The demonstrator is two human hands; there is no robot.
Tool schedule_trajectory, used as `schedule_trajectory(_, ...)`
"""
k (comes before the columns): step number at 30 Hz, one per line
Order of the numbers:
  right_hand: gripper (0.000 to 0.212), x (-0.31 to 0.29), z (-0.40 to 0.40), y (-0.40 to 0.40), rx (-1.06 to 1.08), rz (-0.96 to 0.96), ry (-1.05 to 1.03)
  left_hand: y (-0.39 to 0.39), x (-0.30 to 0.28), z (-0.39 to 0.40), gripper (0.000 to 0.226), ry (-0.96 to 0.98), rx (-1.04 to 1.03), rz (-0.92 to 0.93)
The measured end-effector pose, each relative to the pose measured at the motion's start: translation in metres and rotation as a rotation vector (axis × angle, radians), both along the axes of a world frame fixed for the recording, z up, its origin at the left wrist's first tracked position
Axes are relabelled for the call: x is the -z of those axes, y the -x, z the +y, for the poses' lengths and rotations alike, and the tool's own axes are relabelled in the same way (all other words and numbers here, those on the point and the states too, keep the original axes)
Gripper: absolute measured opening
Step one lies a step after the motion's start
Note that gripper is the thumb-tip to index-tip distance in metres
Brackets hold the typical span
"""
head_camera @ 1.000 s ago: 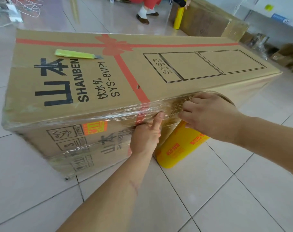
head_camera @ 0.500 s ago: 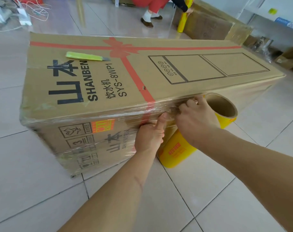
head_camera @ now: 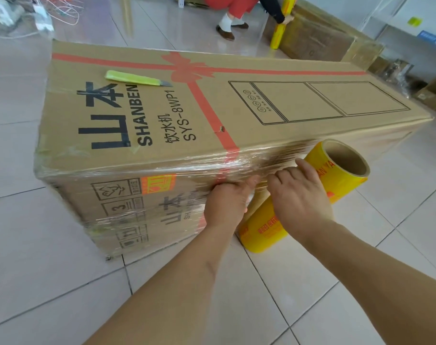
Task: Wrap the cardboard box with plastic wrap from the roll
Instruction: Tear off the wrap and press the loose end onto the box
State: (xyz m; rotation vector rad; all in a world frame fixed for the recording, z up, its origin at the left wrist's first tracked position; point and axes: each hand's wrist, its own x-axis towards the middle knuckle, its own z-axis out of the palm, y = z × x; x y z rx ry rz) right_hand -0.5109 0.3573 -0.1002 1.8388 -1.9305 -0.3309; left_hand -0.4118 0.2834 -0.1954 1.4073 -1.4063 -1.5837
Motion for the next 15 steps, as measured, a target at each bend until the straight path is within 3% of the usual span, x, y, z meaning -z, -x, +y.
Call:
schedule_trajectory(5,0.01,0.006,0.003,0.016,-0.094,0.009,0.053,-0.001,-0.007,0.007,0.08,0.138,-0.081,-0.192)
schedule_trajectory(8,0.004,0.01,0.006,0.021,-0.135,-0.016,0.147,0.001,-0.007,0.014,0.07,0.124,-0.083,-0.122)
schedule_trajectory(12,0.034,0.023,0.001,0.011,-0.13,-0.037,0.153,-0.001,0.005,0.014,0.056,0.025,0.003,0.02)
schedule_trajectory(15,0.014,0.027,-0.001,0.01,-0.114,-0.03,0.153,0.0,0.008,0.006,0.077,0.02,-0.065,0.019)
